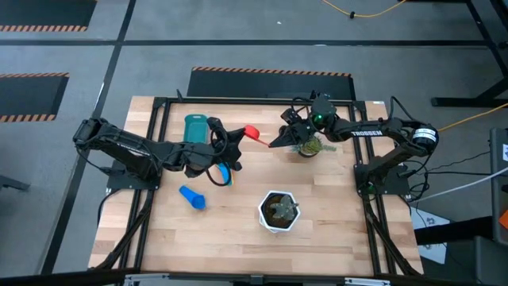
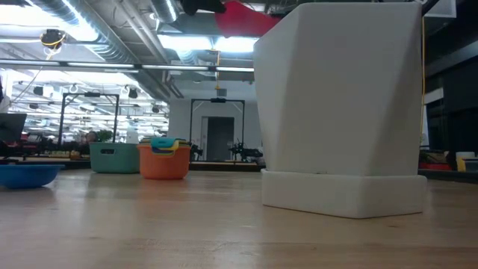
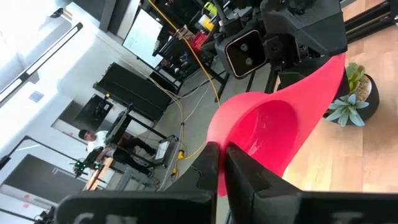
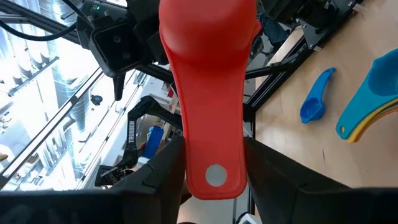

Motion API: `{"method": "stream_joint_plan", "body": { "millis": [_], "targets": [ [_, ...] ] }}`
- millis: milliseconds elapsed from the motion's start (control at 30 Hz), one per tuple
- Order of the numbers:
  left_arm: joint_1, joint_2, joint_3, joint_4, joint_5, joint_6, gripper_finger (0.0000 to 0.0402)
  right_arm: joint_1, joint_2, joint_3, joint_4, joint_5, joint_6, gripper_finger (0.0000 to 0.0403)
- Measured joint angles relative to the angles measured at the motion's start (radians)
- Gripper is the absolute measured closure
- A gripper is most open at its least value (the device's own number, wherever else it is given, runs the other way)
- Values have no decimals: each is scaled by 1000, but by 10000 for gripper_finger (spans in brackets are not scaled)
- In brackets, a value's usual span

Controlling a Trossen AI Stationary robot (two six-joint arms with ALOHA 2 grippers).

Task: Nest measuring cups in basket
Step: Stack the red measuring cup into the light blue measuring cup

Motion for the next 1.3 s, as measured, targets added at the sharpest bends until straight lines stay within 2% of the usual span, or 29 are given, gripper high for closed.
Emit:
{"method": "stream_joint_plan", "body": {
  "millis": [167, 433, 600, 733, 1100, 1300],
  "targets": [
    [0, 0, 0, 1, 8, -2, 394, 13, 0, 0, 0, 4, -42, 238],
    [-1, 0, 0, 6, 13, -5, 398, 41, 0, 0, -2, 10, -57, 210],
    [0, 0, 0, 5, 33, -4, 398, 40, 0, 0, -2, 4, -114, 211],
    [0, 0, 0, 4, 50, -4, 399, 24, 0, 0, -2, -22, -205, 212],
    [-5, -2, 0, -42, 66, -17, 400, -92, 0, 0, -3, -22, -293, 212],
    [-3, -2, 0, -55, 52, -18, 400, -140, 0, 0, -3, -114, -292, 212]
  ]
}}
